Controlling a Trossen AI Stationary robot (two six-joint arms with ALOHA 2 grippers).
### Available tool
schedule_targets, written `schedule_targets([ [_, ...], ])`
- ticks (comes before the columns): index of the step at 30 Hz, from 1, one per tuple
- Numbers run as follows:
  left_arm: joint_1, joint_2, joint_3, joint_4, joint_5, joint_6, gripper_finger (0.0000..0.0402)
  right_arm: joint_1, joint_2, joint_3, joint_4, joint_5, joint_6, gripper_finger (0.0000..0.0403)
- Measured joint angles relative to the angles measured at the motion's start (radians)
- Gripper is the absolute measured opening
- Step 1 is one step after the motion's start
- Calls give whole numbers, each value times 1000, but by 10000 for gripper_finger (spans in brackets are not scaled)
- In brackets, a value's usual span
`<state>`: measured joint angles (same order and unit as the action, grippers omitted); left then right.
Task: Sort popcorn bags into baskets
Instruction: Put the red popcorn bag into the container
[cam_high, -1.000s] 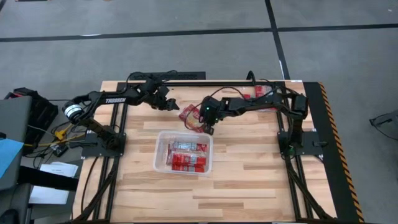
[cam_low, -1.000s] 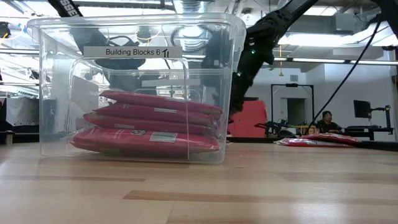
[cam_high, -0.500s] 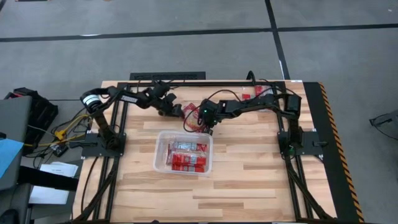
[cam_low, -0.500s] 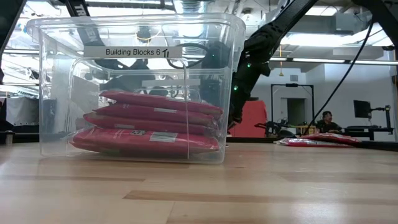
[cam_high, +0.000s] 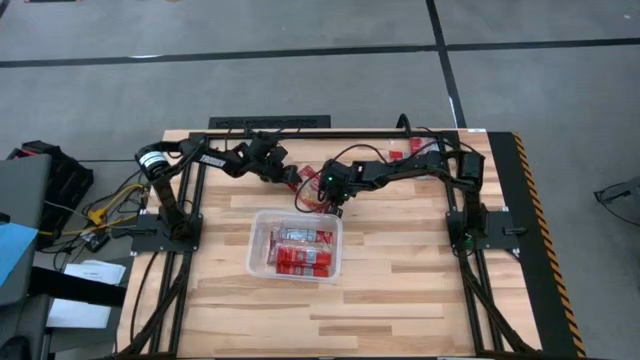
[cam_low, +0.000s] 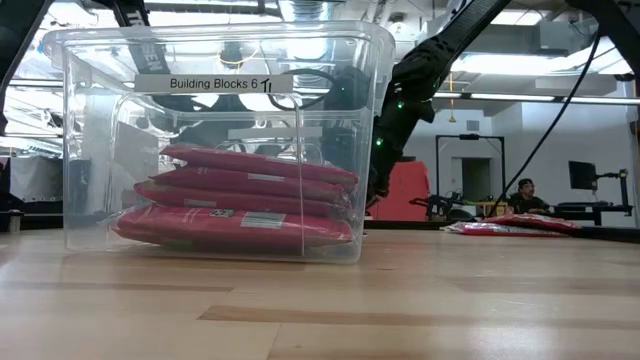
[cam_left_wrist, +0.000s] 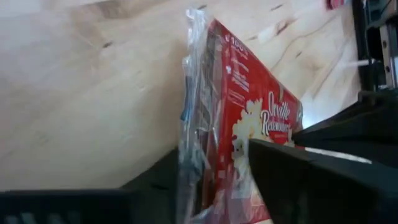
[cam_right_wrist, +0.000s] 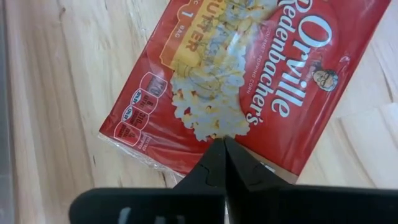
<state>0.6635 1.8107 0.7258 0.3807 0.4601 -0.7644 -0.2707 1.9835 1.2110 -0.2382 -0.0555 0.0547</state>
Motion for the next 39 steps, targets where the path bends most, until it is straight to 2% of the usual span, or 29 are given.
schedule_targets([
  [6,-1,1,-1,0,28,7,18,0,-13,0,-1,1,12,37],
  [11,-2,-23,-3,22,61,-68,6,-1,-89,13,-72,-2,22,41],
  [15,-11,-128,-6,24,82,-104,2,-8,-187,12,-160,2,24,29],
  [19,-9,-248,-4,26,7,-136,2,-22,-309,12,-234,13,26,15],
  [26,-41,-501,-4,13,-52,-221,1,-16,-519,12,-345,156,122,26],
  [30,-125,-700,-3,-71,-74,-268,0,8,-622,12,-417,250,177,38],
  [32,-201,-816,-3,-149,-130,-286,0,25,-660,12,-449,294,198,38],
  [34,-303,-922,-2,-228,-241,-288,0,42,-685,12,-477,334,218,34],
  [36,-441,-1020,-1,-350,-405,-299,0,60,-698,12,-501,366,237,28],
  [39,-681,-1113,-1,-527,-717,-371,0,80,-700,12,-528,376,252,19],
])
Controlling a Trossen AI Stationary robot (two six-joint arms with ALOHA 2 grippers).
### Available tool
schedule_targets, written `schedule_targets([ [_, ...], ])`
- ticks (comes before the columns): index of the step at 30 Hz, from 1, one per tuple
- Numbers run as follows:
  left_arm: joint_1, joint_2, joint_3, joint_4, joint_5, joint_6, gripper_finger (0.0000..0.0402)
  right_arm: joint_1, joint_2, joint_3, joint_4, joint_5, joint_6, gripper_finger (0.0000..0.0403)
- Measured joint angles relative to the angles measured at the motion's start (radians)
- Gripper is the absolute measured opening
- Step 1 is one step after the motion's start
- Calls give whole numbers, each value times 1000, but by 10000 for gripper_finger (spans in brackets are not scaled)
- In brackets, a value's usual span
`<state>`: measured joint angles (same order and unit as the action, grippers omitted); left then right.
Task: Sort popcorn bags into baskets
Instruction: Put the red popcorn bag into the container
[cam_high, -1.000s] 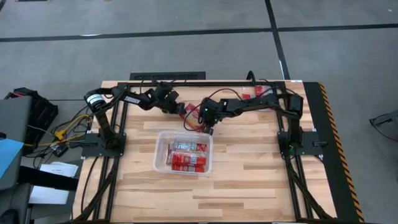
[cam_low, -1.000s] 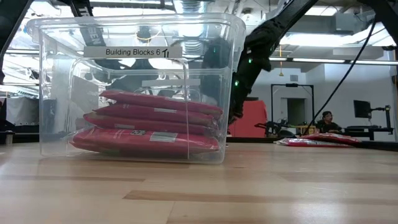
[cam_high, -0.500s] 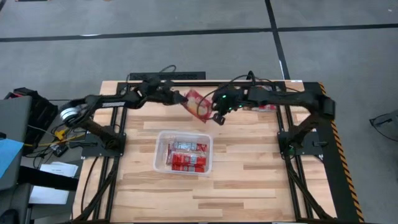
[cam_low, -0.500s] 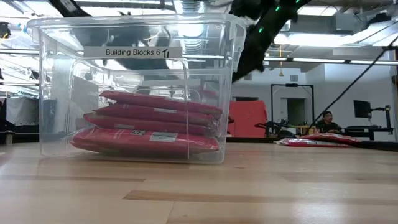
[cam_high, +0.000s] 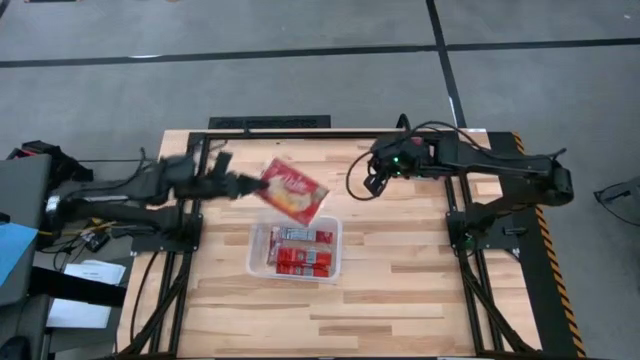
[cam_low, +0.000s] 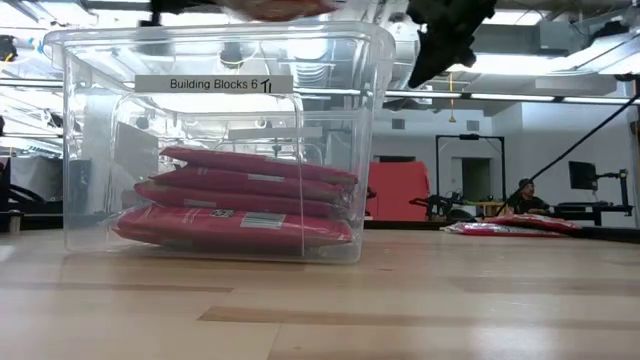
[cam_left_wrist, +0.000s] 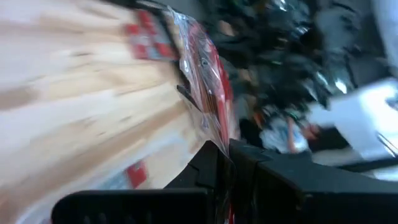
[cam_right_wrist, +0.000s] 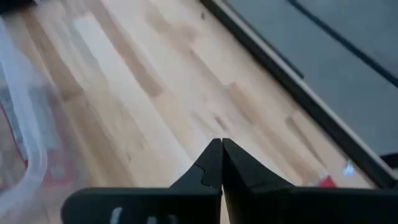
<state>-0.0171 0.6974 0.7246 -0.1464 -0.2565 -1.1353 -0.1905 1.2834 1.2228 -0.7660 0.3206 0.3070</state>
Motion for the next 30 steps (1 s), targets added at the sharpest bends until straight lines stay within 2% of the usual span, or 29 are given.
schedule_targets([
  [2,-165,-23,0,-80,-215,-83,0,12,7,1,2,0,3,16],
  [5,-378,-12,0,-126,-471,-201,0,29,16,-2,-21,0,20,19],
  [8,-521,42,0,-122,-660,-296,0,44,35,2,-5,0,42,30],
  [10,-581,88,0,-121,-734,-355,0,45,36,-2,-28,1,45,36],
  [14,-635,194,0,-88,-748,-438,0,53,48,-1,-18,3,44,37],
  [21,-639,345,0,-74,-763,-561,0,53,47,0,-15,-2,45,19],
  [25,-622,390,0,-72,-762,-645,0,53,47,0,-16,-2,45,17],
  [30,-588,418,0,-61,-723,-706,0,53,47,0,-17,-3,31,36],
])
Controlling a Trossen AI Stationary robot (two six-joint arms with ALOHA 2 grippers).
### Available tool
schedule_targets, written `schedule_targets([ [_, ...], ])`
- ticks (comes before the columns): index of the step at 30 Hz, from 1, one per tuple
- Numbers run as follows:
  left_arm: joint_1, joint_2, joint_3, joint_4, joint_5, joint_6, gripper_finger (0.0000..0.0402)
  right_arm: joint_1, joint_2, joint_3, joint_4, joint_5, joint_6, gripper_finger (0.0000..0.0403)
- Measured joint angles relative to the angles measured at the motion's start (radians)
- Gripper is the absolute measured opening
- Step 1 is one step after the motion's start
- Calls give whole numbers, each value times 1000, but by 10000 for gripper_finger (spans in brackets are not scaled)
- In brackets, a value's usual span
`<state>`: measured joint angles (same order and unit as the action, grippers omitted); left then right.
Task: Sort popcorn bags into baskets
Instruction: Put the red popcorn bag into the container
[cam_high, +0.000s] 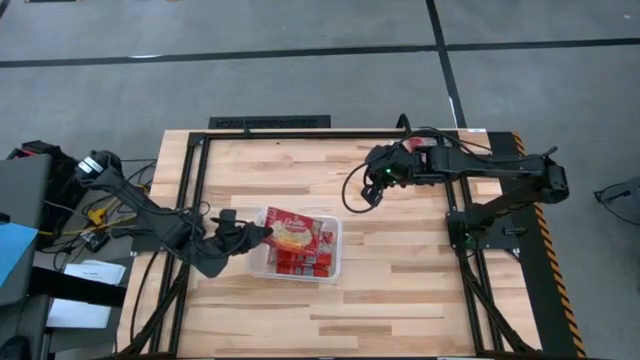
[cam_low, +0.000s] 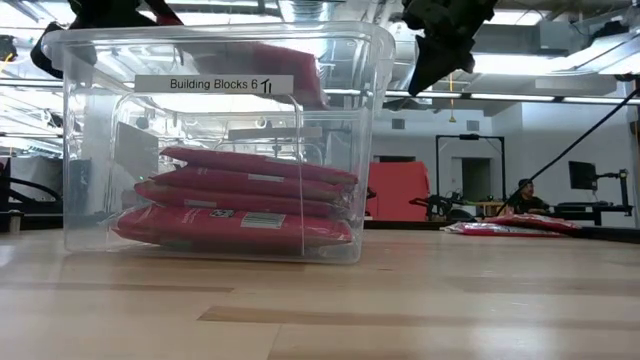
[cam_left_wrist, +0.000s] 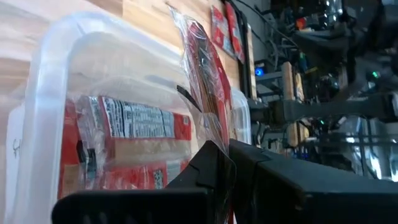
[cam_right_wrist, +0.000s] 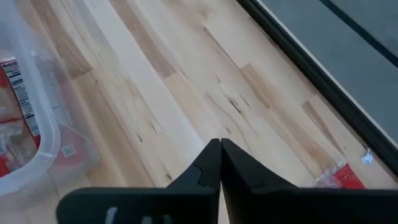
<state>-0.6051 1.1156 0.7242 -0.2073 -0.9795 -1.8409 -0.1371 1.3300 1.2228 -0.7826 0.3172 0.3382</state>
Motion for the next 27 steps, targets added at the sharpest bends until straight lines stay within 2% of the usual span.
schedule_targets([
  [3,29,19,0,4,3,-11,6,0,0,0,-13,0,-29,43],
  [6,59,41,0,42,32,-30,27,0,0,0,-29,0,-32,44],
  [10,102,69,1,91,111,-20,78,3,0,0,-29,-5,-33,38],
  [17,157,78,1,113,177,13,177,24,0,0,-30,-6,-84,26],
  [23,168,-35,0,113,229,87,203,27,0,0,-58,10,-112,24],
  [27,170,-146,0,147,151,177,203,-52,-2,-32,-125,140,-7,21],
])
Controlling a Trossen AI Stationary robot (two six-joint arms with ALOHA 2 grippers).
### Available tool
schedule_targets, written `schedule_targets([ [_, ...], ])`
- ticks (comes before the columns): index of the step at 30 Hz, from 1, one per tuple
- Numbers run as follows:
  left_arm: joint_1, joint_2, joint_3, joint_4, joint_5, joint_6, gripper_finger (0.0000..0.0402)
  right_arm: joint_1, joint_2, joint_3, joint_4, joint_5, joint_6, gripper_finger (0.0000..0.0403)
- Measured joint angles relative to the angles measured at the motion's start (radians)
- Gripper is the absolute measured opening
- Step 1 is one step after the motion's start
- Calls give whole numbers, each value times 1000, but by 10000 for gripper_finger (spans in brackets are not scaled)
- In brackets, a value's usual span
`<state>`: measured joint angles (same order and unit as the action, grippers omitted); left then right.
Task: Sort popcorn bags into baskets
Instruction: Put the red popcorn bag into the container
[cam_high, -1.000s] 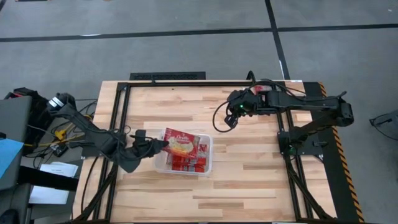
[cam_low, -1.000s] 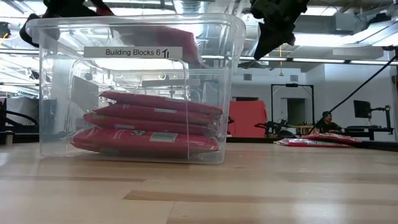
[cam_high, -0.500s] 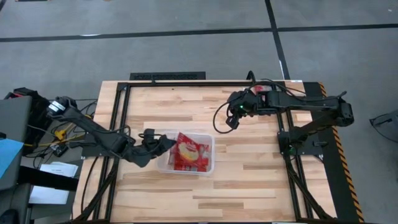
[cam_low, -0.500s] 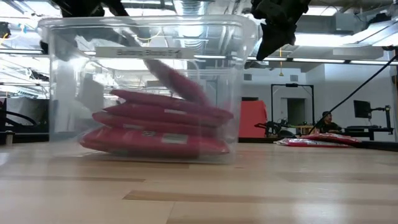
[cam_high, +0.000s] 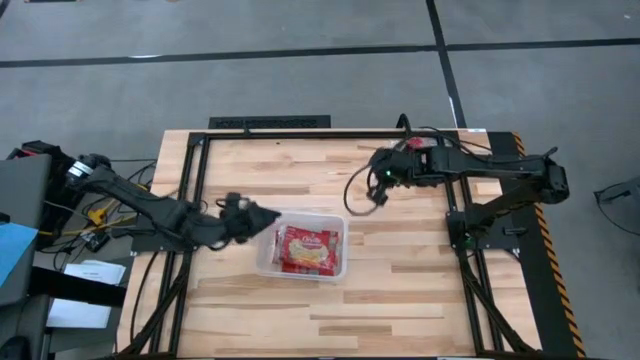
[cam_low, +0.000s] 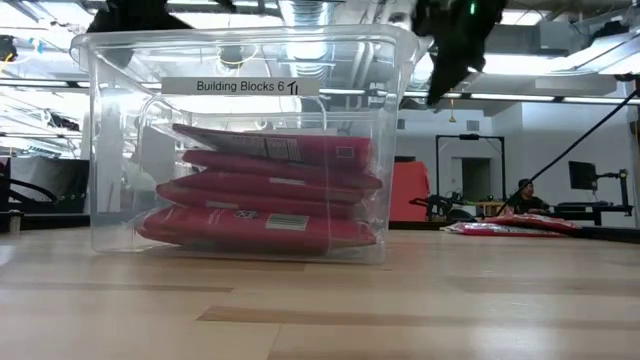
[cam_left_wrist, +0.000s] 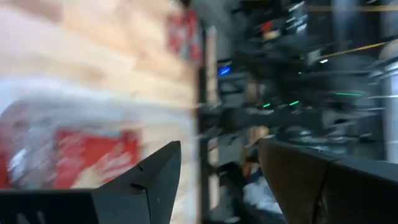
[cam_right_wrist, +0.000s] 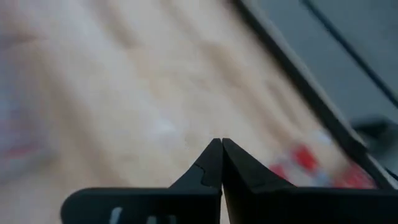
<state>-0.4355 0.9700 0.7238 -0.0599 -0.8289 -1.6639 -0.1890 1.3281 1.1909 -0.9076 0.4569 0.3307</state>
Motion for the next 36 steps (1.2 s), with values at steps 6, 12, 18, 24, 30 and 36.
schedule_targets([
  [6,0,-130,0,29,-176,210,203,-278,1,-217,6,87,76,7],
  [12,0,-185,0,27,-279,291,204,-574,2,-438,252,42,53,6],
  [18,0,-185,0,10,-311,289,204,-689,3,-486,366,-32,37,6],
  [24,0,-183,0,-43,-312,257,204,-669,133,-485,362,-33,152,7],
  [30,0,-183,0,-48,-300,256,203,-609,269,-439,340,3,165,5],
  [36,0,-183,0,-56,-278,270,203,-445,315,-348,342,-171,108,16],
])
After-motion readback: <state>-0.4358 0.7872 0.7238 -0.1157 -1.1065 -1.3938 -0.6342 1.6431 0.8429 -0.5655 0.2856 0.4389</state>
